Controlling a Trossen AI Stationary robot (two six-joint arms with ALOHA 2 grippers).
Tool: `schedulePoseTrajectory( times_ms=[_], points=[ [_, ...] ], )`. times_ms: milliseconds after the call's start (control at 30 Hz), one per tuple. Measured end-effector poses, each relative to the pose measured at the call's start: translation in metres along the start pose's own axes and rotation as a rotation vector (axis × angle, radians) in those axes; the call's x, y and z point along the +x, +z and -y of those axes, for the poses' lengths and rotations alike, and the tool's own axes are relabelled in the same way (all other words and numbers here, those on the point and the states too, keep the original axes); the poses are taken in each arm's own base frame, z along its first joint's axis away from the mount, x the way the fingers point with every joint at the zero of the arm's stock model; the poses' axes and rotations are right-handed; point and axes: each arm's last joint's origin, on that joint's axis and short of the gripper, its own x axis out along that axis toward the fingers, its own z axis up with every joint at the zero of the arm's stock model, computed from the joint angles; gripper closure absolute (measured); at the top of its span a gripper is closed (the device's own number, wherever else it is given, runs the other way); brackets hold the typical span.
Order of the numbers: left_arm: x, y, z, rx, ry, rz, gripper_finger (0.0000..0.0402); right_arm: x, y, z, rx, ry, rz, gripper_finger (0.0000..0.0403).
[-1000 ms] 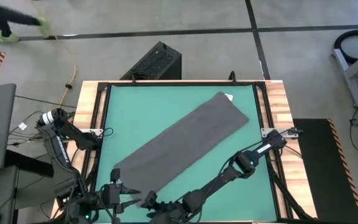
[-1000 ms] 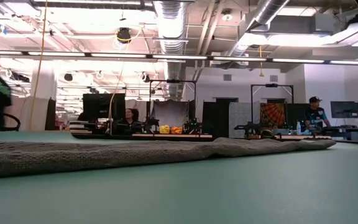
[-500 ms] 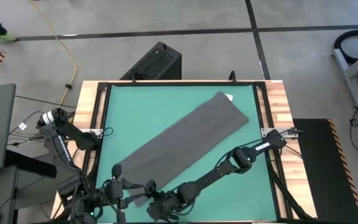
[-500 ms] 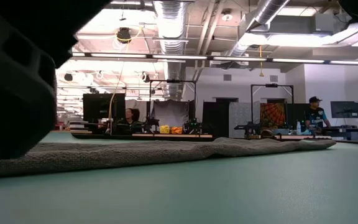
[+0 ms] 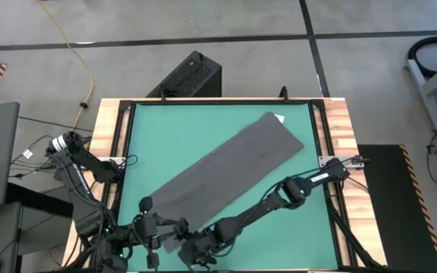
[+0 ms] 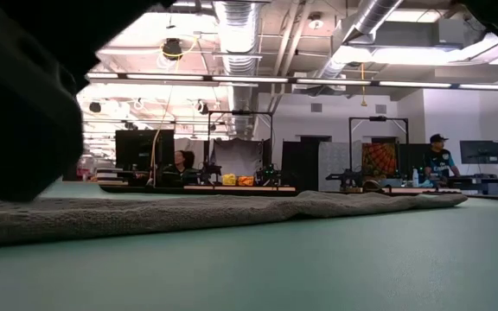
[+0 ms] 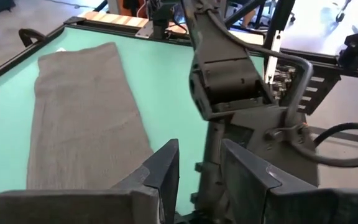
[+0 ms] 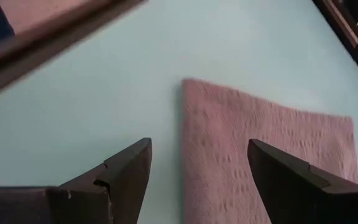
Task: Roll towel
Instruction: Roll the gray towel
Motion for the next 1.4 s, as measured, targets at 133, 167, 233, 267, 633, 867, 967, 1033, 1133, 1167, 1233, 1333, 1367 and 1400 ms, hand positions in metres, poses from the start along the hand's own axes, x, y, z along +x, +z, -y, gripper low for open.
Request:
schedulePoseTrajectory(
  times_ms=[133,167,233,267,633,867,967,1033,1133,1167,1233,1333,1367,1400],
  points=[
    [0.0,0.0,0.0,0.001,0.003,0.002,0.0297,0.001,-0.001,0.002,0.002,-0.018,-0.008,0.0111],
    [0.0,0.0,0.0,0.001,0.003,0.002,0.0297,0.002,-0.003,0.006,0.006,-0.022,-0.012,0.0111],
    [0.0,0.0,0.0,0.0,0.003,0.002,0.0297,0.004,-0.007,0.014,0.016,-0.02,-0.015,0.0112],
    [0.0,0.0,0.0,0.0,0.001,0.0,0.0297,0.005,-0.009,0.017,0.024,-0.019,-0.013,0.0112],
    [0.0,-0.001,-0.001,0.015,-0.001,-0.018,0.0297,0.019,-0.014,0.0,0.013,-0.014,-0.004,0.0113],
    [0.0,-0.001,-0.001,0.016,0.001,-0.018,0.0297,0.021,-0.014,0.002,0.04,-0.041,-0.005,0.0113],
    [0.0,-0.001,-0.001,0.016,0.002,-0.019,0.0297,0.02,-0.009,-0.004,0.056,-0.036,0.032,0.0113],
    [0.0,-0.002,-0.002,0.018,0.003,-0.02,0.0297,0.017,-0.003,-0.011,0.024,-0.054,0.056,0.0113],
    [0.0,-0.002,-0.002,0.013,0.003,-0.02,0.0297,0.014,0.006,-0.016,0.018,-0.065,0.119,0.0113],
    [0.0,-0.002,-0.002,0.012,0.004,-0.02,0.0297,0.013,0.008,-0.017,0.023,-0.062,0.133,0.0113],
    [0.0,-0.002,-0.002,0.006,0.004,-0.021,0.0297,0.013,0.008,-0.017,0.04,-0.063,0.138,0.0113],
    [0.0,-0.002,-0.002,0.004,0.004,-0.021,0.0297,0.017,0.004,-0.011,0.085,-0.048,0.133,0.0113],
    [0.0,-0.002,-0.002,0.004,0.004,-0.021,0.0297,0.018,0.002,-0.008,0.098,-0.049,0.129,0.0113],
    [0.0,-0.002,-0.002,0.004,0.004,-0.021,0.0297,0.018,0.001,-0.006,0.111,-0.051,0.127,0.0113]
  ],
)
